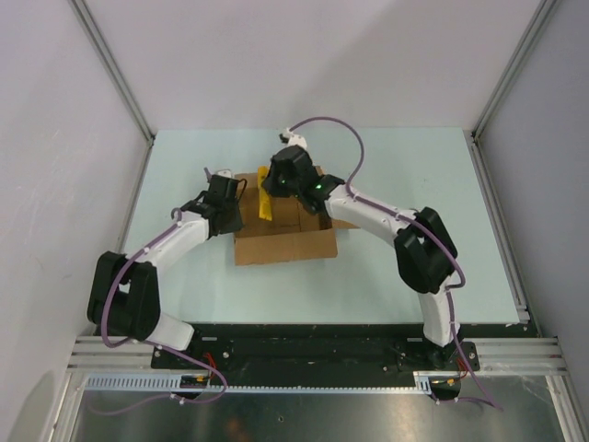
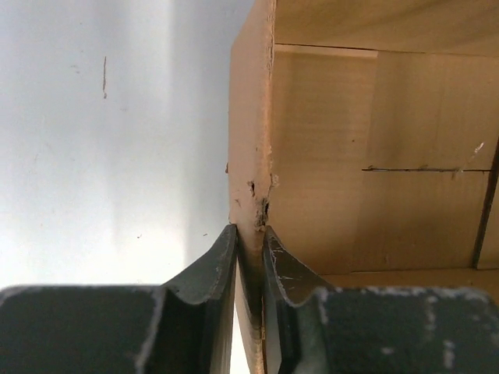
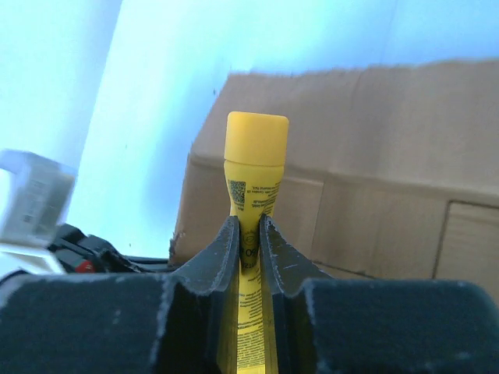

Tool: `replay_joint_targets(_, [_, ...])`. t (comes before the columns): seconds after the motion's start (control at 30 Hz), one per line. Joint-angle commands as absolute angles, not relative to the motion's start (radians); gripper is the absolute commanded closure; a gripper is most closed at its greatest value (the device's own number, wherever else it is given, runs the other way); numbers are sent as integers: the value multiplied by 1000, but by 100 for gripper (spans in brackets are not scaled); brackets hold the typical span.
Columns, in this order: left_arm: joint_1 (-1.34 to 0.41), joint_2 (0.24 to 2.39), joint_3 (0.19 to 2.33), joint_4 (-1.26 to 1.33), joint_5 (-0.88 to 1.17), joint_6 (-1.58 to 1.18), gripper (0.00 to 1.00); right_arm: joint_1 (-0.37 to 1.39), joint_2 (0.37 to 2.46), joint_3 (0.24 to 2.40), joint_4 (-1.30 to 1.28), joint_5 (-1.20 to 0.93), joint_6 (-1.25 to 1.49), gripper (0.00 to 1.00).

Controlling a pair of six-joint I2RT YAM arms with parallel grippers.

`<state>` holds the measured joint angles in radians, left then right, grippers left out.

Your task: Unpack the express box

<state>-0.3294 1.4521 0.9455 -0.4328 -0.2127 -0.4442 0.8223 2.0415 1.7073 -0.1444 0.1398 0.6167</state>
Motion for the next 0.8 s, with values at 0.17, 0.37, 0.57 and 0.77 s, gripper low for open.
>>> replay_joint_targets(0.17, [-269,1486,1017,-472,-259,-445,77,672,1818,1694,-166,230,583,96])
replay_joint_targets(0.37, [-195,1473,1028,-486,-250,-410,73,543,1704,1560,-290,325,535,94])
replay_joint_targets(0.57, [-152,1483,1042,-517,-235,-388,73,485,1776,1516,-393,322,477,93])
replay_joint_targets(0.77, [-112,1480,1043,-537,-250,-385,70,480,1937,1520,-445,333,469,93])
